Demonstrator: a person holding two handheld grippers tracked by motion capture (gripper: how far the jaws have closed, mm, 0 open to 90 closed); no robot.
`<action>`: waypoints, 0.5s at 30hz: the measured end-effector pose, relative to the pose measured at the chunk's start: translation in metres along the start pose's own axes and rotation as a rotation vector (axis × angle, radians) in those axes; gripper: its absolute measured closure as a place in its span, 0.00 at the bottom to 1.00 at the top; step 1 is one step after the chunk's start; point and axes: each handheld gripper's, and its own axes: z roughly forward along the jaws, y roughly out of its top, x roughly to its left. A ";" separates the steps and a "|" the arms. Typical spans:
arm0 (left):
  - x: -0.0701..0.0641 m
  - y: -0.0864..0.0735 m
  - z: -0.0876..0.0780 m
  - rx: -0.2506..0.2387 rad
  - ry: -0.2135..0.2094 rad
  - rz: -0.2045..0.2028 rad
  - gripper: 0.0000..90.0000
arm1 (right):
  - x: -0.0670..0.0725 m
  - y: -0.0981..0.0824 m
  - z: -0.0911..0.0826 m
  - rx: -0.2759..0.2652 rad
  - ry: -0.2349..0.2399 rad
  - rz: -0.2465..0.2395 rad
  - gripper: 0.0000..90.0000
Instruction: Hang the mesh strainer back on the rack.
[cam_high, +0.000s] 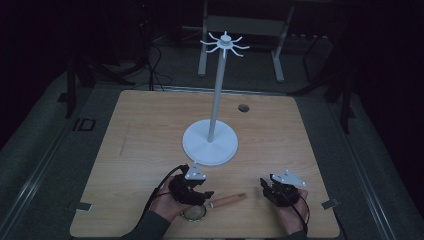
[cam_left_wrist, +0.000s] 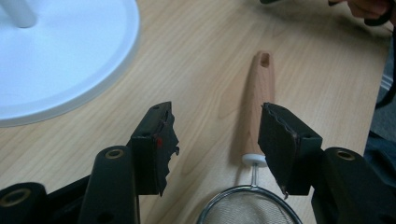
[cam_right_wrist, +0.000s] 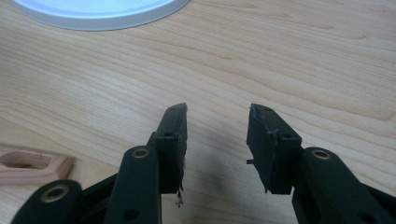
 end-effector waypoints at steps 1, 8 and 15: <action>-0.002 0.001 0.003 0.015 -0.006 0.007 0.51 | 0.000 0.000 0.000 0.001 0.001 0.001 0.64; -0.007 0.006 0.011 0.060 -0.020 0.033 0.53 | 0.000 0.000 0.000 0.000 0.000 0.002 0.63; -0.010 0.012 0.017 0.106 -0.042 0.060 0.53 | -0.001 0.000 0.000 0.001 0.003 0.005 0.62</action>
